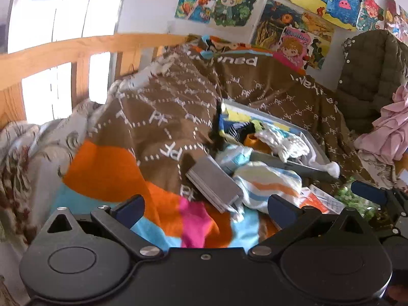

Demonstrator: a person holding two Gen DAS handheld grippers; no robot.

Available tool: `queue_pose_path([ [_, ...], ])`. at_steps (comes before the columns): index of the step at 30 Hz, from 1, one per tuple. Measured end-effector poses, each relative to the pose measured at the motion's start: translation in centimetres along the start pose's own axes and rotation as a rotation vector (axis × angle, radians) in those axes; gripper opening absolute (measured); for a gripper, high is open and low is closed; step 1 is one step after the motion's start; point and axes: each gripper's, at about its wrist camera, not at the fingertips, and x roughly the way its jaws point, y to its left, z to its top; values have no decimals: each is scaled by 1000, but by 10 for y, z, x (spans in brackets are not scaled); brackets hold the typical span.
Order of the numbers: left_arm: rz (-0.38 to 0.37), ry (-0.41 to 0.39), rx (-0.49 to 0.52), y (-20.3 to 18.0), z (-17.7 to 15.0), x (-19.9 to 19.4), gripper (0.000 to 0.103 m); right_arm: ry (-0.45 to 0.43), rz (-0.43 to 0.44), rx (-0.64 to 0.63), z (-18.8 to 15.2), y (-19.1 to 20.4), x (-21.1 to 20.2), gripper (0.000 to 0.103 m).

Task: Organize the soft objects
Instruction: 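Move both open tools back toward the grey mask and striped towel, then grasp the grey face mask with the left tool while the right tool grasps the striped towel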

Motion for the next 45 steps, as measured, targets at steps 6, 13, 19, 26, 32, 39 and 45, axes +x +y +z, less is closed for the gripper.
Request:
queue_pose_path([
  [6,-12,-81,56,-1,9,11,102,-6,26,-84,4,-3,20,103],
  [13,-60,-51,9,10,7,39,102,9,34,-139,2,-14,47,103],
  [19,-129,-29,-108,19,11,68,102,45,29,-103,-4,-26,63,103],
  [26,-235,18,-178,13,11,111,102,74,18,-105,-10,-25,71,103],
  [32,-274,88,-279,22,8,141,96,87,13,-119,-16,-22,76,103],
  [39,-268,117,-358,33,5,153,82,91,46,-56,-21,-26,91,103],
  [45,-250,143,-360,37,1,154,64,102,47,-47,-20,-22,103,103],
])
